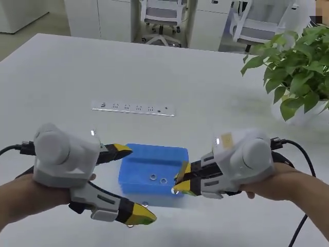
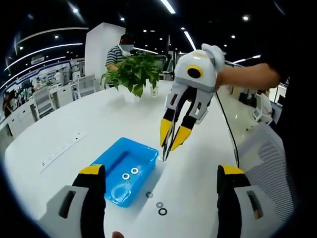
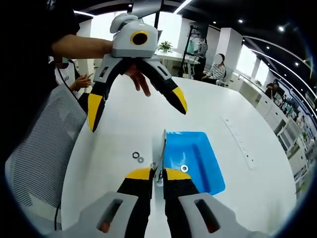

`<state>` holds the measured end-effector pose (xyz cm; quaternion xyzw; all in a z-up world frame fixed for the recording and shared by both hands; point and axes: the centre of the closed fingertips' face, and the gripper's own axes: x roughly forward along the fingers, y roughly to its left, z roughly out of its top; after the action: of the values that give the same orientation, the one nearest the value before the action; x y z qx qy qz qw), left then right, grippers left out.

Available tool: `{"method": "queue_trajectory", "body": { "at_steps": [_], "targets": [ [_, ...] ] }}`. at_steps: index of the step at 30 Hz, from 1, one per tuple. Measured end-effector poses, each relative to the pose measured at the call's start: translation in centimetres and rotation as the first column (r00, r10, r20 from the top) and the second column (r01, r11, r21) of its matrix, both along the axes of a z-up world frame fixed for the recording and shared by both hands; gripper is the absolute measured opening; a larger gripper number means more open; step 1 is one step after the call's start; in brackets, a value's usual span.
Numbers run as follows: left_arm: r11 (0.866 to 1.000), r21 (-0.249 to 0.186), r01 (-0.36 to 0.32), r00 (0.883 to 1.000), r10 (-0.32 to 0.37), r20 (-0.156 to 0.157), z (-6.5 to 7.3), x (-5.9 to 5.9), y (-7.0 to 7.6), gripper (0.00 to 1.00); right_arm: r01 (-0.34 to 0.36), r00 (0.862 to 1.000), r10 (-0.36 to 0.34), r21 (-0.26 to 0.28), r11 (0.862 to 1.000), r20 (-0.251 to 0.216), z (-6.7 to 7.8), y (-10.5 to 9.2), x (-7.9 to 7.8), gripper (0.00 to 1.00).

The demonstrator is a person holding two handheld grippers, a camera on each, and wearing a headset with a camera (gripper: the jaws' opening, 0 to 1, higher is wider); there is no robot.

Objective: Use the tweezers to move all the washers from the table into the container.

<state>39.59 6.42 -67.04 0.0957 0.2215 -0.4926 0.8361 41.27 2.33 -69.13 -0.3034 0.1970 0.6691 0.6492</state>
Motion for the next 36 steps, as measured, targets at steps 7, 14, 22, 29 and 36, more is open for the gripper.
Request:
{"method": "queue_trajectory", "body": {
  "at_steps": [7, 14, 22, 29, 36],
  "targets": [
    [1.0, 0.001, -0.014, 1.0, 0.014, 0.009, 0.0, 0.1, 0.4, 0.99, 0.0, 1.0, 0.0, 0.005, 1.0, 0.004, 0.6, 0.3, 1.0, 0.08],
    [1.0, -0.001, -0.01, 1.0, 0.01, 0.012, 0.1, -0.1, 0.7, 0.99, 0.016, 1.0, -0.016, 0.011, 1.0, 0.013, 0.8, 0.6, 2.7, 0.08],
    [1.0, 0.001, -0.007, 1.0, 0.007, 0.0, -0.2, 0.0, 1.2, 0.99, 0.026, 1.0, -0.026, 0.011, 1.0, 0.011, 0.1, 0.9, 4.3, 0.09],
    [1.0, -0.011, -0.017, 1.0, 0.017, 0.001, 0.1, 0.6, 1.4, 0.99, 0.029, 0.999, -0.03, 0.003, 1.0, 0.015, -1.1, 1.3, 5.7, 0.09],
    [1.0, -0.011, -0.009, 1.0, 0.009, 0.0, 0.2, 1.4, 1.2, 0.99, 0.032, 0.999, -0.032, -0.007, 0.999, 0.029, -2.4, 1.6, 6.9, 0.09]
  ]
}}
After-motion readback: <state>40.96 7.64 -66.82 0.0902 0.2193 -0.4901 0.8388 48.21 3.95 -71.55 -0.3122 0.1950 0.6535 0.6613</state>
